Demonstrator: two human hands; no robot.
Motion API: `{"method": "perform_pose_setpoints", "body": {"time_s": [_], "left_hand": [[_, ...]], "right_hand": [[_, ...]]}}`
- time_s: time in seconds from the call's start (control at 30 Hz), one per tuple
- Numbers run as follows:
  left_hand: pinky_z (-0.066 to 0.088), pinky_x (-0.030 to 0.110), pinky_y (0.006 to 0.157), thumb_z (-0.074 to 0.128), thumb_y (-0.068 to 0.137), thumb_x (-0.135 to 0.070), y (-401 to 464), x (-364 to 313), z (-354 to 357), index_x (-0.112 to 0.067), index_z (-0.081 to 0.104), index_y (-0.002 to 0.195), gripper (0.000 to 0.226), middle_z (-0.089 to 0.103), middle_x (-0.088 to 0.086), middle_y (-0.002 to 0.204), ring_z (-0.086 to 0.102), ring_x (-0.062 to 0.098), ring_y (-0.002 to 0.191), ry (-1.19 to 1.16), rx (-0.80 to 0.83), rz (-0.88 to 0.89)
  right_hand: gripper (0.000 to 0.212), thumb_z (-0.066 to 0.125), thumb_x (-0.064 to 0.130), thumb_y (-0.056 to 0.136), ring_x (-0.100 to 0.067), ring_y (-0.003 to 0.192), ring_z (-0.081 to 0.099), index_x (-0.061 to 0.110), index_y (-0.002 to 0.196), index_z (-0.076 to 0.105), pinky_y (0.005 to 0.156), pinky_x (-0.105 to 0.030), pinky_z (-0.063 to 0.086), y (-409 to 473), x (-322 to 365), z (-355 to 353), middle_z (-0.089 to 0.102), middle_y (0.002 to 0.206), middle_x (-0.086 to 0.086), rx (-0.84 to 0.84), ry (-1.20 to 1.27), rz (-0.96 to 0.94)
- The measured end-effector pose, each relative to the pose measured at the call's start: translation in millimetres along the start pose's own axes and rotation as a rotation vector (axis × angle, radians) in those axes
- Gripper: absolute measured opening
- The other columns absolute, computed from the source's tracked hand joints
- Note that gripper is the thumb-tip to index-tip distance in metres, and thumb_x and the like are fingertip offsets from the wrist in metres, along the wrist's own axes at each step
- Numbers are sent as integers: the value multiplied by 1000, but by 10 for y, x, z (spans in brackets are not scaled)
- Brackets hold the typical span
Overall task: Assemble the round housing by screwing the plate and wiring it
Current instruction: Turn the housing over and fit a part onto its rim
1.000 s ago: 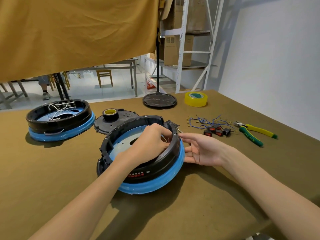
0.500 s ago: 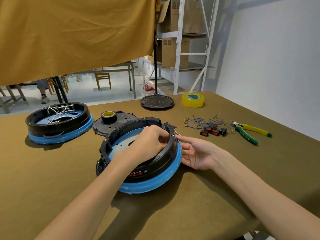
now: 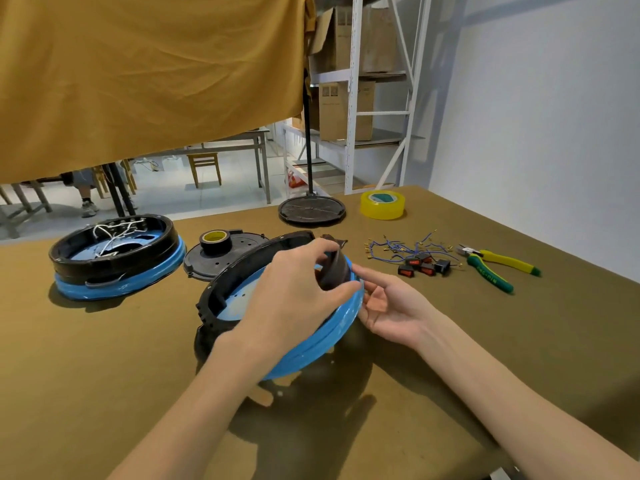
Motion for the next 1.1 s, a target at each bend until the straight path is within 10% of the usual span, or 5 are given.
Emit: {"method": "perform_pose_setpoints", "body": {"time_s": [0.3,0.5,1.1], "left_hand": [[56,10,76,78,89,-21,94,-9,-472,-30,71,120,34,75,-28,99,71,-6,97,-710,-362,-197],[61,27,87,75,85,-30,-69,112,-498,-21,69,130,46,78,-7,112,73,11,106,-978,-355,-321],[61,29,81,68,91,-28,-69,436,-589,-21,71,128,38,74,5,123,71,21,114,-1252,-276,-427]], "right_hand": [[28,50,2,99,-28,106,73,0,106,77,85,-34,61,-177,346,823,73,115,-19,276,-408,-507],[15,72,-2,91,-17,80,77,10,99,76,63,-27,62,-182,313,1059,79,88,-2,69,-1093,-978],[16,51,14,106,-30,76,63,10,107,66,64,-42,52,86,184,1376,69,90,-9,105,-1441,-1002]]}}
Point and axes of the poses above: each hand's wrist, its own y-axis towards the middle knuckle, its own z-axis out of the palm, x = y × z, the point moved 2 cm from there along y, towards the middle knuckle
